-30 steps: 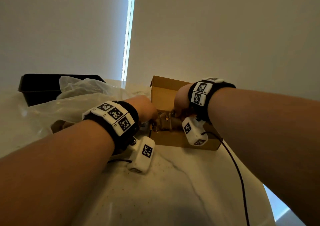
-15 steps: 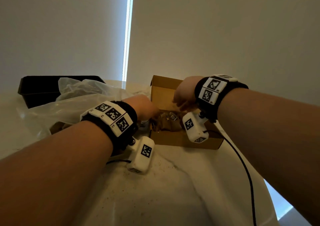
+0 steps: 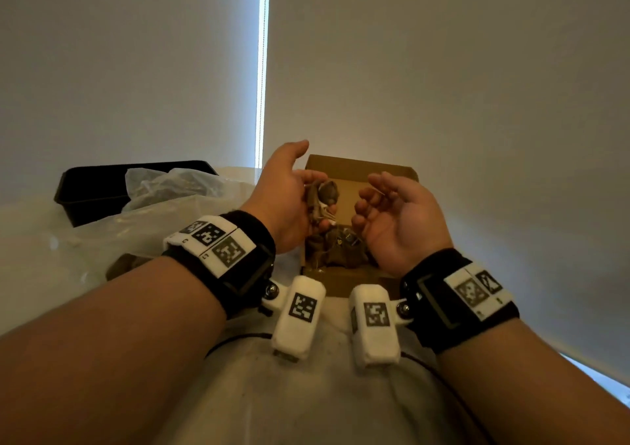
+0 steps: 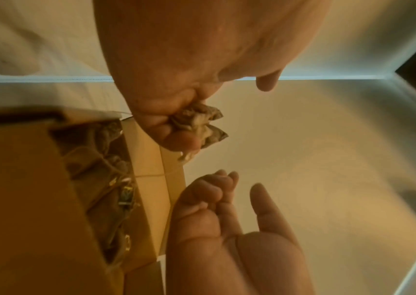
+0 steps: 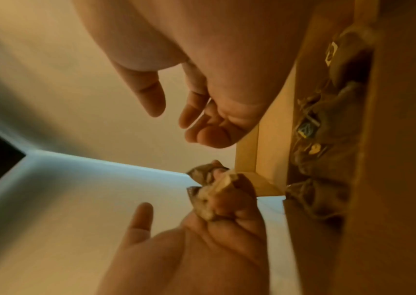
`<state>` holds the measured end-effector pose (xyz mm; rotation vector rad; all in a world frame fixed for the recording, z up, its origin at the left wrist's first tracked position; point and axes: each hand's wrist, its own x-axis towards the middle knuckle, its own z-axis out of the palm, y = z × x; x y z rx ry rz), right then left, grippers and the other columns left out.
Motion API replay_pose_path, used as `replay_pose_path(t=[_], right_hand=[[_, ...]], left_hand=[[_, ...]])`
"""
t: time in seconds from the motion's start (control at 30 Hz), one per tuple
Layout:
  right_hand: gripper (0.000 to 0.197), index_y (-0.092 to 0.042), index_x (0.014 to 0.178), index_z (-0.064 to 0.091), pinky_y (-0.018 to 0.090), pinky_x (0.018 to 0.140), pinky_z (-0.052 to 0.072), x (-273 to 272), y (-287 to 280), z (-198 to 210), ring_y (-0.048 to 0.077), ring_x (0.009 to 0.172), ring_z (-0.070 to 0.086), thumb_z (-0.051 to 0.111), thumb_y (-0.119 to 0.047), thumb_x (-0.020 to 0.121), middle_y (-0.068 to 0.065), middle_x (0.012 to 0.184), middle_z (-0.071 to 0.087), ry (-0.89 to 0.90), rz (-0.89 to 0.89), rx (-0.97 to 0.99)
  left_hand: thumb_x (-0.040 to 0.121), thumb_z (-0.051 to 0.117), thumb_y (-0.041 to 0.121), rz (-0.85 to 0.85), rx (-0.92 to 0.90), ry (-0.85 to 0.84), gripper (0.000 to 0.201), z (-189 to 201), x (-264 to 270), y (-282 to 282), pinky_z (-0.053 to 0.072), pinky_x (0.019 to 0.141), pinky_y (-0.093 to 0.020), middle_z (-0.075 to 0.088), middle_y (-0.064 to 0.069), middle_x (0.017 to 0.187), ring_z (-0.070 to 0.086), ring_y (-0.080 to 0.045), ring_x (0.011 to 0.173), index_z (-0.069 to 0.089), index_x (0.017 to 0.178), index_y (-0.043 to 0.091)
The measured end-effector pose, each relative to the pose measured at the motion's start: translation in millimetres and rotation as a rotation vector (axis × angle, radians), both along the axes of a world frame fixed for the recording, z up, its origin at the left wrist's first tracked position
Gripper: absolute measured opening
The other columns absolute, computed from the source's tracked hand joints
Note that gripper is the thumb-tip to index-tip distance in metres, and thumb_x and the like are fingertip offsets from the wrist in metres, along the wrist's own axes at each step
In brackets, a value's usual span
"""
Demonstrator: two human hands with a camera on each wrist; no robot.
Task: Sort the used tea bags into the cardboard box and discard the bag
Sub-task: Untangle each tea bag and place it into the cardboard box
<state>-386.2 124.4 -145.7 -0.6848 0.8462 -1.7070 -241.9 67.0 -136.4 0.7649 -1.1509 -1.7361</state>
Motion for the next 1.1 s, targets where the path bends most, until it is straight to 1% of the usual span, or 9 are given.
replay_pose_path(t=[0.2,0.3,0.4,0.53,0.63,0.73,0.83,0.97,1.1], right_hand=[[0.019,-0.015,0.113,0.066,0.029,0.062,0.054,-3,-5,-13,0.015,0.073,0.064,0.061,-0.013,0.095,0.006,0.090,0.069,0.318,-0.122,0.029],[0.027,-0.021,0.115,0.067,0.034,0.069,0.056,-3,-7,-18,0.023,0.084,0.069,0.071,-0.019,0.088,0.008,0.101,0.074,0.466,-0.060,0.046],[0.028,-0.020,0.114,0.068,0.034,0.065,0.057,0,-5,-20,0.027,0.080,0.074,0.074,-0.020,0.086,0.009,0.102,0.076,0.508,0.019,0.055],[0.017,-0.018,0.110,0.068,0.026,0.054,0.053,1,-5,-18,0.015,0.063,0.069,0.067,-0.018,0.093,0.008,0.094,0.076,0.496,-0.027,0.067],[0.011,-0.020,0.105,0.067,0.031,0.060,0.058,0,-8,-20,0.018,0.070,0.070,0.063,-0.020,0.095,0.007,0.095,0.075,0.474,-0.099,0.091],[0.010,-0.018,0.104,0.064,0.031,0.063,0.057,0,-8,-20,0.022,0.078,0.070,0.060,-0.017,0.095,0.010,0.100,0.072,0.391,-0.112,0.077],[0.010,-0.014,0.104,0.057,0.027,0.056,0.052,0,-8,-18,0.020,0.071,0.066,0.055,-0.009,0.095,0.014,0.100,0.069,0.288,-0.086,0.067],[0.017,-0.013,0.105,0.053,0.027,0.058,0.054,-1,-9,-14,0.019,0.073,0.067,0.051,0.001,0.095,0.017,0.105,0.065,0.137,-0.066,0.042],[0.024,-0.008,0.114,0.058,0.026,0.059,0.055,-3,-9,-11,0.018,0.073,0.067,0.047,0.004,0.095,0.016,0.102,0.064,0.079,-0.045,0.000]], left_hand=[[0.093,0.040,0.058,-0.022,-0.023,0.018,0.063,-9,-16,9,0.046,0.059,-0.031,0.057,-0.016,0.095,0.058,-0.026,0.074,0.057,0.120,0.004],[0.094,0.040,0.056,-0.033,-0.039,0.008,0.067,-13,-20,10,0.048,0.057,-0.030,0.055,-0.017,0.096,0.058,-0.027,0.075,0.056,0.127,0.001],[0.095,0.039,0.054,-0.037,-0.092,-0.023,0.061,-13,-20,11,0.051,0.068,-0.036,0.057,-0.018,0.100,0.058,-0.031,0.084,0.059,0.119,0.001],[0.096,0.041,0.053,-0.014,-0.172,-0.118,0.050,-13,-20,8,0.051,0.063,-0.032,0.062,-0.013,0.087,0.062,-0.026,0.073,0.062,0.106,0.009],[0.096,0.045,0.051,0.017,-0.168,-0.138,0.045,-16,-19,5,0.052,0.056,-0.030,0.064,-0.009,0.085,0.064,-0.022,0.069,0.061,0.110,0.011],[0.096,0.051,0.048,0.070,-0.196,-0.188,0.040,-21,-21,0,0.055,0.076,-0.042,0.067,-0.013,0.097,0.067,-0.031,0.082,0.060,0.114,0.015],[0.083,0.055,0.057,0.116,-0.195,-0.224,0.048,-21,-23,1,0.055,0.088,-0.049,0.067,-0.014,0.107,0.066,-0.042,0.094,0.062,0.111,0.019],[0.093,0.052,0.051,0.180,-0.197,-0.230,0.035,-20,-23,1,0.048,0.064,-0.035,0.060,-0.008,0.103,0.055,-0.027,0.082,0.062,0.106,0.020],[0.096,0.053,0.043,0.210,-0.218,-0.275,0.026,-21,-22,0,0.046,0.064,-0.034,0.061,-0.005,0.106,0.054,-0.023,0.081,0.059,0.109,0.022]])
